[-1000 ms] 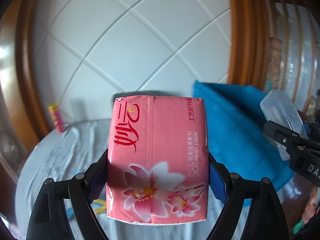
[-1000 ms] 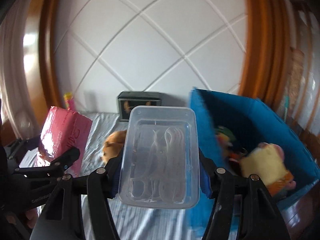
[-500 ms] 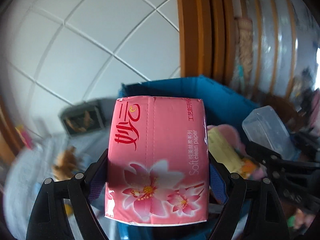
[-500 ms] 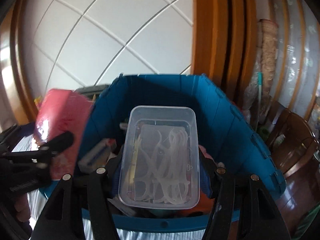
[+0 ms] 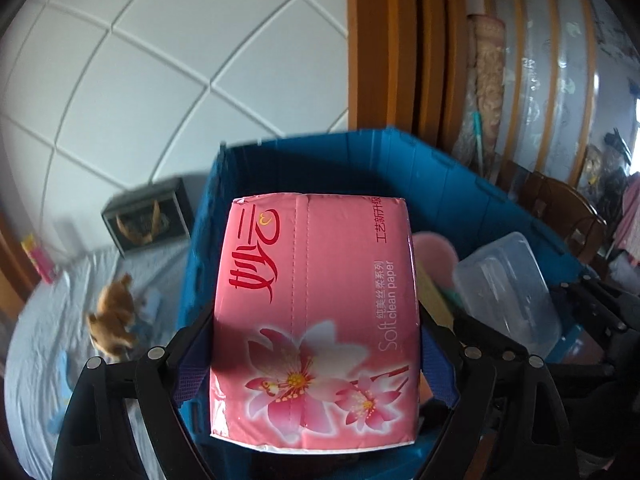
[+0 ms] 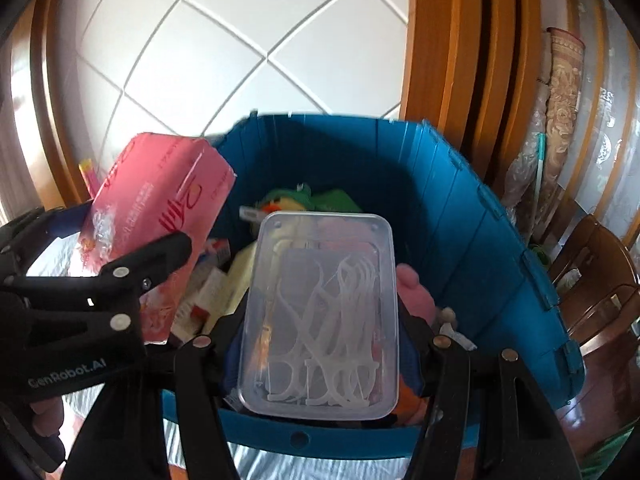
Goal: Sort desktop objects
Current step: 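Open both grippers to drop the tissue pack and clear box into the blue bin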
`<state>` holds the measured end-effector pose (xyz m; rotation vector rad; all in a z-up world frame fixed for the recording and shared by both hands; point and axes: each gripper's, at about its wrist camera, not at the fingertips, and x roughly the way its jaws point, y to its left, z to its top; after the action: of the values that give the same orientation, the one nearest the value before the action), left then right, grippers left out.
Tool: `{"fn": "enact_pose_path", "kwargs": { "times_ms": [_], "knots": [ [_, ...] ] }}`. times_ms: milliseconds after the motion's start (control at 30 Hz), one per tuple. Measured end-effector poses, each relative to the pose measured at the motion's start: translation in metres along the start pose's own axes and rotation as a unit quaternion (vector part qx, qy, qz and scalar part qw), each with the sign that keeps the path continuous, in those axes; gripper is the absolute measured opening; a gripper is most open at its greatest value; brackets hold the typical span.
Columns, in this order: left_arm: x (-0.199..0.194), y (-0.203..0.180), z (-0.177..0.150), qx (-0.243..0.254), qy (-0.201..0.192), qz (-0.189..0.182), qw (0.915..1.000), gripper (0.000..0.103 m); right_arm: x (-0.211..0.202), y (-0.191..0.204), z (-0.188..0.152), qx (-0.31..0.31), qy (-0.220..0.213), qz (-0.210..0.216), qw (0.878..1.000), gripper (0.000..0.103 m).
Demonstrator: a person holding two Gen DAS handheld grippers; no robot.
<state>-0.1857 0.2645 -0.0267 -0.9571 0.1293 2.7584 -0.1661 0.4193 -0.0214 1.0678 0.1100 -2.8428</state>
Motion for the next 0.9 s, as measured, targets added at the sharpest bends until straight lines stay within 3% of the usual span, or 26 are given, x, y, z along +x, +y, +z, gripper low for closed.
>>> {"fn": "enact_pose_path", "kwargs": {
  "times_ms": [200,233,367,567,900],
  "knots": [
    [0.008,0.001,-0.008,-0.015,0.018,-0.008,0.9997,0.091,0.012,-0.001,-0.010,-0.006,0.009,0.007,1.000,0.060],
    [0.007,0.002,-0.009,-0.018,0.018,-0.009,0.9996,0.091,0.013,-0.002,-0.011,-0.008,0.008,0.008,1.000,0.064],
    [0.002,0.003,-0.012,-0.021,0.006,-0.012,0.9997,0.095,0.009,-0.008,-0.014,-0.005,-0.002,-0.004,1.000,0.097],
    [-0.019,-0.003,-0.004,-0.010,-0.041,-0.008,0.9991,0.102,-0.008,-0.026,-0.019,0.015,-0.022,-0.017,1.000,0.099],
    [-0.029,-0.009,-0.014,-0.007,-0.043,-0.006,0.9991,0.102,-0.026,-0.055,-0.030,0.047,-0.029,-0.038,0.998,0.099]
  ]
}}
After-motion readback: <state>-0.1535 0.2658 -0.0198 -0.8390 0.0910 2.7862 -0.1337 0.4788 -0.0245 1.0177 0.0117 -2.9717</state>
